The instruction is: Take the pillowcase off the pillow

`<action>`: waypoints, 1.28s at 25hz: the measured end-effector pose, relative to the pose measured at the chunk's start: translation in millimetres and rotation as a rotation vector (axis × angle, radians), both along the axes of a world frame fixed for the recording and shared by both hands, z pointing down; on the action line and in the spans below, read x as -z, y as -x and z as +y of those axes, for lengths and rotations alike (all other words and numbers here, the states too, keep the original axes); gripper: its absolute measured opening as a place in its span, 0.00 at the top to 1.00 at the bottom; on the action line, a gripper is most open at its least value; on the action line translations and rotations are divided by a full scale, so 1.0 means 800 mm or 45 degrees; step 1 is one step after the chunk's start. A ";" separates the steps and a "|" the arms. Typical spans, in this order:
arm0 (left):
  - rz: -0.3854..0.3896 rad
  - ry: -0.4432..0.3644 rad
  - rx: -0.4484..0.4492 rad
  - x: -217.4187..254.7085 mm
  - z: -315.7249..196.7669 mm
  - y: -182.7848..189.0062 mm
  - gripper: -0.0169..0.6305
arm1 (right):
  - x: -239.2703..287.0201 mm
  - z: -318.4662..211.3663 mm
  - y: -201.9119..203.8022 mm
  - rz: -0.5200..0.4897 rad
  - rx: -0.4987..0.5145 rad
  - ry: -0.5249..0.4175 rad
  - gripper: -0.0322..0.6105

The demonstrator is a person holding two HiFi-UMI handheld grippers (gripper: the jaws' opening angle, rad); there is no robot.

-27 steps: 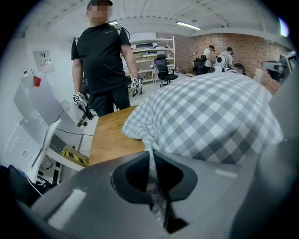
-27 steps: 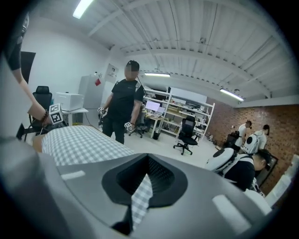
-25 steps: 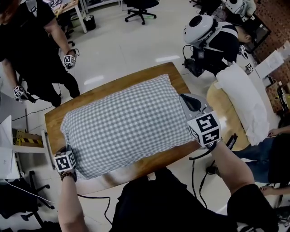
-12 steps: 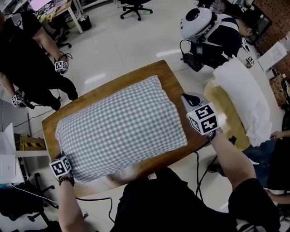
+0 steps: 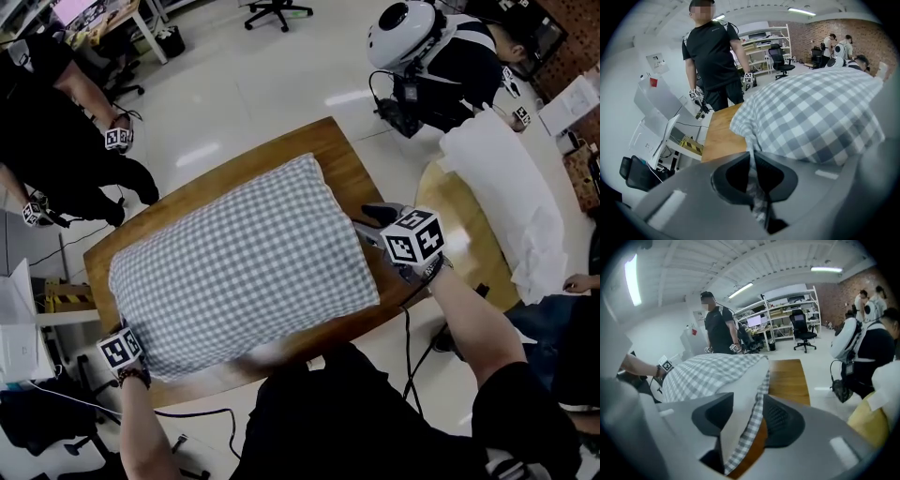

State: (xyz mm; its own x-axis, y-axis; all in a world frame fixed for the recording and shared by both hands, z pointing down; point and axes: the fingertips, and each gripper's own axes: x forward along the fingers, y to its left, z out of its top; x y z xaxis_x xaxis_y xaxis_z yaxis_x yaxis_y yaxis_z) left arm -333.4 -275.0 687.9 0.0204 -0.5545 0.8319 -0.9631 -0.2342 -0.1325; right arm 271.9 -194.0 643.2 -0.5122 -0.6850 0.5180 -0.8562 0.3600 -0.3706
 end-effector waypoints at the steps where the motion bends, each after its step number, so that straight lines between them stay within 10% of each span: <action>1: -0.003 0.003 0.006 -0.001 0.000 -0.001 0.96 | -0.006 0.002 0.003 -0.042 0.020 0.023 0.64; 15: 0.030 -0.041 0.013 -0.010 0.000 -0.018 0.96 | -0.029 0.007 0.042 -0.283 0.222 0.157 0.53; 22: 0.053 -0.073 -0.005 0.007 -0.008 0.003 0.96 | -0.023 -0.005 0.065 -0.078 0.189 0.139 0.90; 32: 0.044 -0.139 0.084 0.022 0.001 0.054 0.96 | 0.017 0.001 0.036 0.238 0.034 -0.060 0.94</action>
State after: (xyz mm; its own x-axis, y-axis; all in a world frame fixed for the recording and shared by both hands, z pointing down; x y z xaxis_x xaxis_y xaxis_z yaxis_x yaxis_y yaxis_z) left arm -376.3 -273.9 670.1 0.0088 -0.6428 0.7660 -0.9804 -0.1565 -0.1200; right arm 243.4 -193.0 629.4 -0.4282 -0.6983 0.5736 -0.8986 0.3963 -0.1883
